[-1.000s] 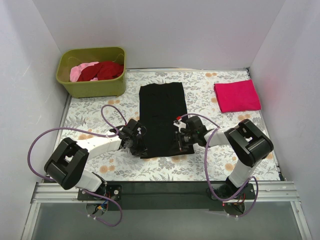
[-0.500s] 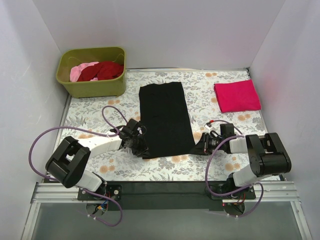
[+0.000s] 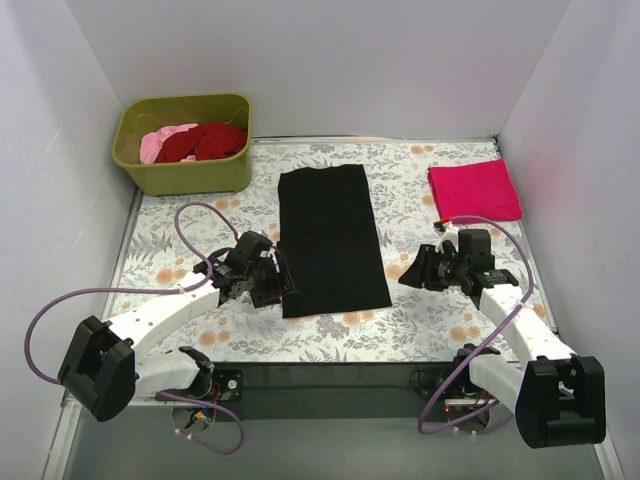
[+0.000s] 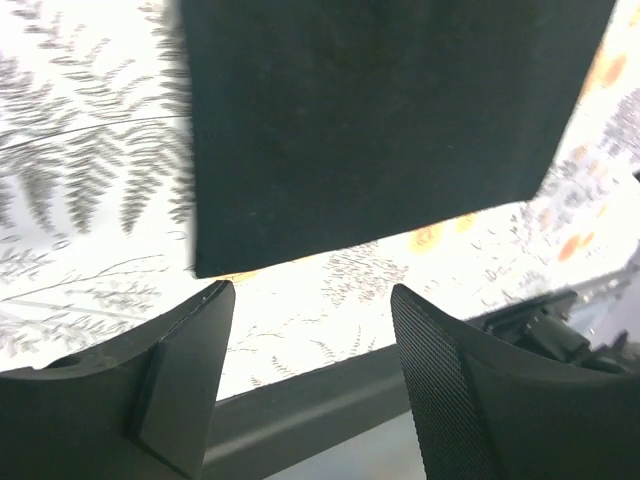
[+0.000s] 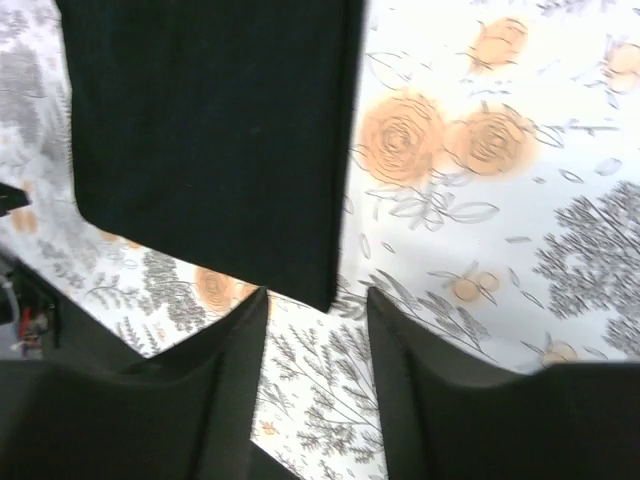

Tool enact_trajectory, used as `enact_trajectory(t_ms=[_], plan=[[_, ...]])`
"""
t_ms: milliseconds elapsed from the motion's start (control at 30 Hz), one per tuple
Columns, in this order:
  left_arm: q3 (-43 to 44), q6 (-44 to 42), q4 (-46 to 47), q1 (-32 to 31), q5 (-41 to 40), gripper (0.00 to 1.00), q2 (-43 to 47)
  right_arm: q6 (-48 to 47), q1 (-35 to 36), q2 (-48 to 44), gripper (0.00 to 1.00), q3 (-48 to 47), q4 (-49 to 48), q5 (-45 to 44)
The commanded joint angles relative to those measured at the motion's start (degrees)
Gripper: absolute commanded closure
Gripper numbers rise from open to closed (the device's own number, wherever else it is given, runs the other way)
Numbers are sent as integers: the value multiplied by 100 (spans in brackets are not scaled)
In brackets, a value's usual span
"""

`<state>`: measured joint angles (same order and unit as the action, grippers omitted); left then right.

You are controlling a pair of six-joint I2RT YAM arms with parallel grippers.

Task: Fold and stack the t-shirts
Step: Fold the tshirt

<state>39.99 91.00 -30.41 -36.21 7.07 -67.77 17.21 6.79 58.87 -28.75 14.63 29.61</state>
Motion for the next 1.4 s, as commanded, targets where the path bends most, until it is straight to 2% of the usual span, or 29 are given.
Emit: enact_trajectory(t_ms=[0, 133, 233, 400, 667, 867, 1200, 1367], plan=[[45, 146, -588, 0, -434, 40, -26, -280, 60, -156, 55, -166, 980, -816], [-87, 225, -554, -97, -391, 39, -228, -184, 226, -244, 47, -122, 1156, -1079], [-61, 278, -527, -202, -443, 41, -421, -122, 393, -297, 47, -113, 1235, -1334], [62, 330, -474, -396, -637, 53, -764, 54, 744, -254, 48, -148, 1244, -1686], [238, 453, -579, -730, -1137, 62, -1291, 432, 1640, 115, 49, -359, 1200, -2362], [352, 462, -623, -844, -1234, 62, -1467, 678, 1984, 466, 50, -438, 1068, -2574], [633, 454, -958, -906, -1603, 52, -1388, 880, 2477, 1144, 50, -807, 902, -2794], [607, 418, -826, -906, -1481, 51, -1668, 872, 2520, 1460, 51, -904, 813, -2819]])
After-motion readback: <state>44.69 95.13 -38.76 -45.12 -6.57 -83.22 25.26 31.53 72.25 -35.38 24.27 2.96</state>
